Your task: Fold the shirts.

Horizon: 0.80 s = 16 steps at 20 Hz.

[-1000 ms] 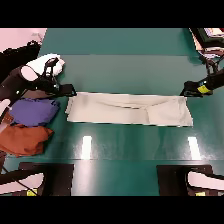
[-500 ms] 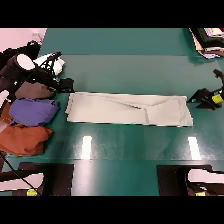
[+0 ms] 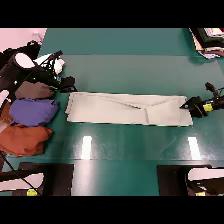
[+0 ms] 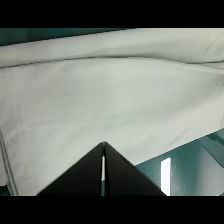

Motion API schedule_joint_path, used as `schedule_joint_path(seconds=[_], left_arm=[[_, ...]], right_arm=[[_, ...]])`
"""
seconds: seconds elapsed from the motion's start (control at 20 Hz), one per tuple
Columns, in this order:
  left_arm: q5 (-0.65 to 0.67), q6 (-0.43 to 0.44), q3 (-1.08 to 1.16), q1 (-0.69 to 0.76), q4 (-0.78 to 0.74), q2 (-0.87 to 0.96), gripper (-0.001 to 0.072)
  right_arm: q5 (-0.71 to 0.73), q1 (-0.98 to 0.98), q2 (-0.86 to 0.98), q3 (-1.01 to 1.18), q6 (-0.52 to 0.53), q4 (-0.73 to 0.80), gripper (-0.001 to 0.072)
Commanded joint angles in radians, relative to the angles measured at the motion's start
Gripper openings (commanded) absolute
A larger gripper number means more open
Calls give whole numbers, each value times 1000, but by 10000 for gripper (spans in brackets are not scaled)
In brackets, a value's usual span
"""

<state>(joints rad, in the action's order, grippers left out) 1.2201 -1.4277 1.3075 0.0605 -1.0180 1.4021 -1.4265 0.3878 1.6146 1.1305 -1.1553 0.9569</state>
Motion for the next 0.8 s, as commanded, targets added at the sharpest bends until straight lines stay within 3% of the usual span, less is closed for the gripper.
schedule_joint_path(seconds=[0.0,0.15,0.35,0.55,0.75], left_arm=[[-3,-13,1,20,8,2,23],[-64,-16,1,111,8,15,22],[-192,-32,28,261,9,80,22],[-220,-45,172,393,13,243,22],[-241,-58,318,488,114,418,22]], right_arm=[[61,-35,23,-6,20,4,349],[47,-65,18,-6,65,3,15],[-31,-68,-71,49,63,0,12],[-118,-81,-218,187,-14,-164,12],[-129,-202,-311,302,-73,-264,11]])
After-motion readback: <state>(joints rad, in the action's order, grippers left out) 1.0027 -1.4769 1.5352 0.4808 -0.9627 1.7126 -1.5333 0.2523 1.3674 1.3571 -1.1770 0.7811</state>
